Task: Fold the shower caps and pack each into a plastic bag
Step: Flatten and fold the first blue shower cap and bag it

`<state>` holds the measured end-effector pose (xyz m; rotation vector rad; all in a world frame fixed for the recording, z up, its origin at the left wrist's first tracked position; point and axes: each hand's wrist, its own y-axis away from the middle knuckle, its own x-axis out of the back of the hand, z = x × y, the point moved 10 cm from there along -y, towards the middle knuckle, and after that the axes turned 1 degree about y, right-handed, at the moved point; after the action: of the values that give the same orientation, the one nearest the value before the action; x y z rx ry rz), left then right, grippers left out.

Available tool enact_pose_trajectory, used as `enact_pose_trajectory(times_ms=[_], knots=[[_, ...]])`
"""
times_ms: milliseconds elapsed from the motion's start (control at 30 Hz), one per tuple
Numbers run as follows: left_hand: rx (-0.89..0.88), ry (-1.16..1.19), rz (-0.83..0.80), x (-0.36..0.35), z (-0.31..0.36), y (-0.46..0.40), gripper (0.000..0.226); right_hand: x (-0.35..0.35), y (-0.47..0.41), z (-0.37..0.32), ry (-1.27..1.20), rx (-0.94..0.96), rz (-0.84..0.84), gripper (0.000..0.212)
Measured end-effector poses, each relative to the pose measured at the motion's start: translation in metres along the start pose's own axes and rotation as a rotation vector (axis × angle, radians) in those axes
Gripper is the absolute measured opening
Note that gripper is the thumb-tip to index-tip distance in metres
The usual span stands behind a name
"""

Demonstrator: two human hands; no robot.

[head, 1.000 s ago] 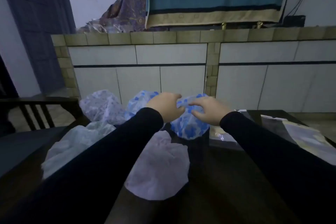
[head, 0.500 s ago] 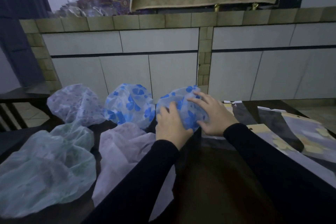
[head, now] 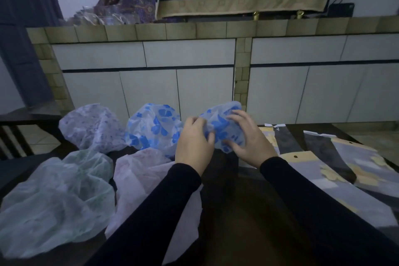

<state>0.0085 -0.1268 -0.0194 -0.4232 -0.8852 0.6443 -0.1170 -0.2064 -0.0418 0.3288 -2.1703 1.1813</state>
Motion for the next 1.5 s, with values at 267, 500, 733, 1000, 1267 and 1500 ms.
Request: enact_pose_trajectory(times_ms=[267, 500, 733, 1000, 1267, 1500], knots=[[-0.068, 0.269, -0.025, 0.014, 0.046, -0.007, 0.018, 0.060, -0.001, -0.011, -0.219, -0.192, 0.247, 0.016], [-0.037, 0.505, -0.225, -0.002, 0.051, 0.016, 0.039, 0.090, 0.020, 0.017, -0.508, -0.505, 0.301, 0.022], [0.182, 0.463, -0.106, 0.014, 0.050, 0.022, 0.010, 0.099, 0.051, 0.014, -0.750, -0.647, 0.072, 0.024], [0.216, 0.264, 0.058, 0.038, 0.047, 0.023, 0.046, 0.101, 0.066, 0.004, -0.479, -0.659, -0.067, 0.048], [0.001, 0.288, -0.088, 0.023, 0.076, 0.028, 0.016, 0.091, 0.024, -0.057, -0.084, -0.258, -0.091, 0.030], [0.205, 0.661, -0.322, -0.007, 0.034, 0.048, 0.025, 0.098, 0.036, -0.026, -0.086, -0.478, 0.147, 0.025]])
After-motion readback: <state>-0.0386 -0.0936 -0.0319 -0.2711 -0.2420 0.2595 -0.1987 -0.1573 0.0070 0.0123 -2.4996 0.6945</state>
